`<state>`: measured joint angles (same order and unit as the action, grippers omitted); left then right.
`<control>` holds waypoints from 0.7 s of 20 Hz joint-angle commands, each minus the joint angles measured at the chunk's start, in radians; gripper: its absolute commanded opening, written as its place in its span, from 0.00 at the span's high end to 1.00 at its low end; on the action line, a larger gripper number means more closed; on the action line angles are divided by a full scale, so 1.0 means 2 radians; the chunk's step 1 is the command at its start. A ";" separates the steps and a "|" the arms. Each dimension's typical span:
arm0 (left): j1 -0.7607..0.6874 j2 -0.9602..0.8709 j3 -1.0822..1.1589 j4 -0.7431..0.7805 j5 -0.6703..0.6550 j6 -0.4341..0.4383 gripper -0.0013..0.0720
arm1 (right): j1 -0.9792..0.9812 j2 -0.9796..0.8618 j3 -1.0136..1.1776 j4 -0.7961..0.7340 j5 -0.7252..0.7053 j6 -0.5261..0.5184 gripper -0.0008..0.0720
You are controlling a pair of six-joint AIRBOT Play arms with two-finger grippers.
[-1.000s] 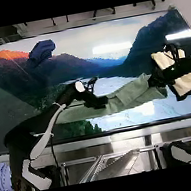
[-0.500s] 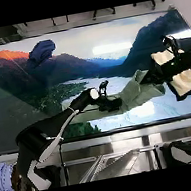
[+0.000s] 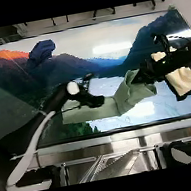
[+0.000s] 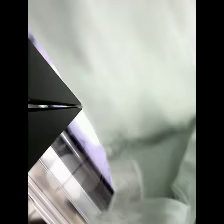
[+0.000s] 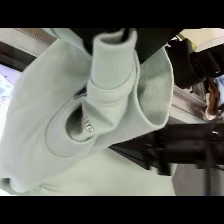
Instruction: Fold the shirts.
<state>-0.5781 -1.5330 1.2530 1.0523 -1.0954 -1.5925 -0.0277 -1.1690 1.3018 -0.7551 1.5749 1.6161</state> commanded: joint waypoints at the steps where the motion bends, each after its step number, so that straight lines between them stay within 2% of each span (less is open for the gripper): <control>1: 0.096 0.125 -0.075 0.044 -0.046 0.033 0.96 | 0.020 -0.006 0.001 0.022 -0.023 0.018 0.95; 5: 0.252 0.231 -0.132 0.058 -0.063 0.049 0.96 | 0.100 -0.026 0.001 0.022 -0.098 0.041 0.95; 9: 0.388 0.270 -0.141 0.056 -0.073 0.081 0.96 | 0.204 -0.096 0.004 0.067 -0.196 0.042 0.94; 11: 0.432 0.275 -0.141 0.048 -0.069 0.086 0.96 | 0.251 -0.146 0.009 0.091 -0.252 0.033 0.94; 14: 0.449 0.269 -0.141 0.040 -0.060 0.086 0.96 | 0.311 -0.233 0.035 0.136 -0.312 0.013 0.94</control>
<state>0.2478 -1.0019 0.9768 1.1477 -1.2266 -1.4376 0.4786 -1.4960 1.3380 -0.5777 1.1042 1.6772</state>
